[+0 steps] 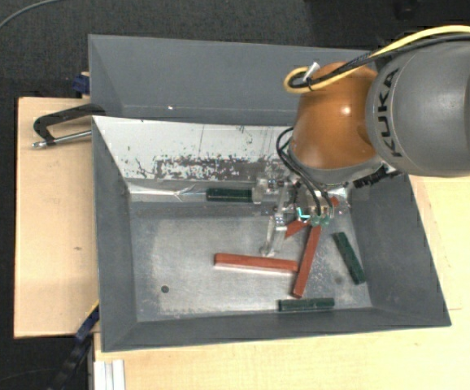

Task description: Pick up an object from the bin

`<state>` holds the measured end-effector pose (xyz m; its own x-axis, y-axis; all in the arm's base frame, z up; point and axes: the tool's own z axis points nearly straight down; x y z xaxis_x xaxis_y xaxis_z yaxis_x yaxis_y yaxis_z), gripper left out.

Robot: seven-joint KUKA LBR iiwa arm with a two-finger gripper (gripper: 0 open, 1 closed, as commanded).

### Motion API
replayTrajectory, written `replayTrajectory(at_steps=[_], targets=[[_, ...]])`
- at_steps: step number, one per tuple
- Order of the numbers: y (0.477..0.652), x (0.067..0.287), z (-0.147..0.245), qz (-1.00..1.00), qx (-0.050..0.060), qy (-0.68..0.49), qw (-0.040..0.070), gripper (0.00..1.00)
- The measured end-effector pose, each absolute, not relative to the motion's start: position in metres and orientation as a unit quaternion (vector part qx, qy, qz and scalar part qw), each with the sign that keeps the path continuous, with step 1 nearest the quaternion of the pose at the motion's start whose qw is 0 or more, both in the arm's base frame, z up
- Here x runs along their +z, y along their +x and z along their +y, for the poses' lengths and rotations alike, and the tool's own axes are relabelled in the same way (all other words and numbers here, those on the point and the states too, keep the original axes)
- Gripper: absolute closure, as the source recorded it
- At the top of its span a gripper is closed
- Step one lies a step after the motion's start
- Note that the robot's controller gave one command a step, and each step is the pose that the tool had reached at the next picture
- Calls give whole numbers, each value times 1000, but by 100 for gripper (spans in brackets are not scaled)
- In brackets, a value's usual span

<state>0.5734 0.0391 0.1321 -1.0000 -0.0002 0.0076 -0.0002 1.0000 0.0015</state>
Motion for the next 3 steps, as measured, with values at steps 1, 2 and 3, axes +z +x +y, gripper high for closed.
replayTrajectory(at_steps=[1,2,3], targets=[[542,69,25,-1000,-1,-16,4,0],[545,73,26,-1000,-1,-16,0,100],[529,210,5,-1000,0,17,-7,100]])
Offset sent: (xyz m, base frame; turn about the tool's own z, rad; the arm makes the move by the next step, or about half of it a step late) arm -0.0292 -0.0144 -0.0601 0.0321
